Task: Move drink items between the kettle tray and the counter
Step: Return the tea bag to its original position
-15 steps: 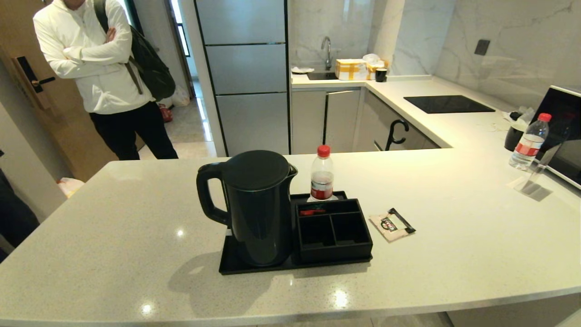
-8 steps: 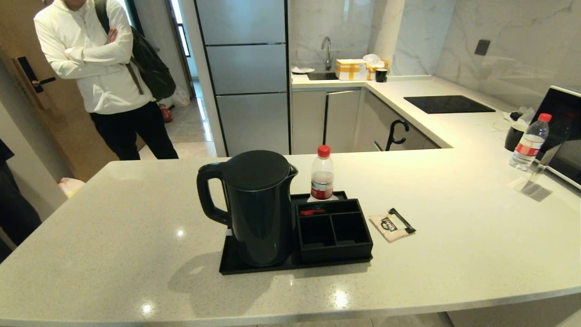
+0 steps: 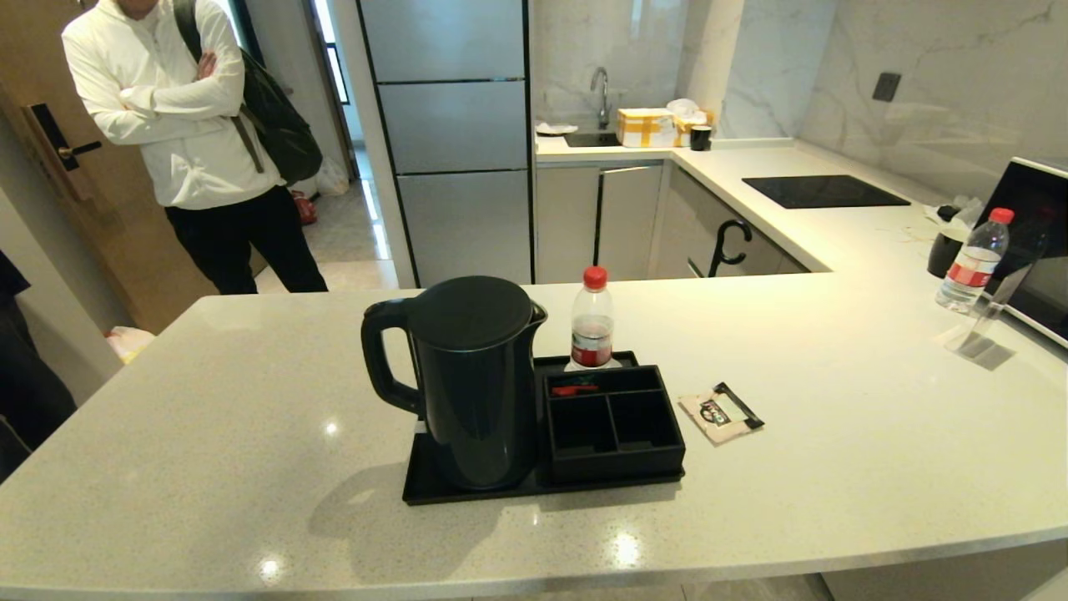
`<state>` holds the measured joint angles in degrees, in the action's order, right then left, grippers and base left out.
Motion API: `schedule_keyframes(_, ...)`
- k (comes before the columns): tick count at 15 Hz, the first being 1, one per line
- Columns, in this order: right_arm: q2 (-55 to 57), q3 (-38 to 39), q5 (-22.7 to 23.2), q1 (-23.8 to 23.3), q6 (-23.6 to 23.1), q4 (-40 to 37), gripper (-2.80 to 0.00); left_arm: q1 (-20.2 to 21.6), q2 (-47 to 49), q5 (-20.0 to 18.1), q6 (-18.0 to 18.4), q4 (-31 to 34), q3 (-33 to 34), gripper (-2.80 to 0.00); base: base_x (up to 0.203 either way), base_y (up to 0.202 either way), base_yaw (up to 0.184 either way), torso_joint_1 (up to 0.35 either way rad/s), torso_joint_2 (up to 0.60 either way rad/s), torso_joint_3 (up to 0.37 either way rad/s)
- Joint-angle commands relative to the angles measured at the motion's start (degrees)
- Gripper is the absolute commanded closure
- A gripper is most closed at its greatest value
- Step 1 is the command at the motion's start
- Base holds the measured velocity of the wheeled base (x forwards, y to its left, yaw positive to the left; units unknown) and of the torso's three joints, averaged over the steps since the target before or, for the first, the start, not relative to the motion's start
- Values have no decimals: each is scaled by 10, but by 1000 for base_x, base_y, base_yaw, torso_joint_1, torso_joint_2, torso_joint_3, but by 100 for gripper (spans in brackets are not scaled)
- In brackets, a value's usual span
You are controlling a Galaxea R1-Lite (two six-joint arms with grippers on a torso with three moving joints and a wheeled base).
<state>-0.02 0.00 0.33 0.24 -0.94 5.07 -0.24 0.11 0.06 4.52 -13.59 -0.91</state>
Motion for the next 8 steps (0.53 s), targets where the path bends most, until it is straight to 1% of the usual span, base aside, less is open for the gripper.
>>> schedule_keyframes(1,0,18,0,0,0,0,0,1,-1,-9,6,21,32,0,0,0,0,0,0,0)
schedule_keyframes(2,0,18,0,0,0,0,0,1,-1,-21,9,36,32,0,0,0,0,0,0,0)
schedule_keyframes(5,0,18,0,0,0,1,0,1,-1,-17,10,32,32,0,0,0,0,0,0,0)
schedule_keyframes(8,0,18,0,0,0,1,0,1,-1,-14,-6,30,32,0,0,0,0,0,0,0)
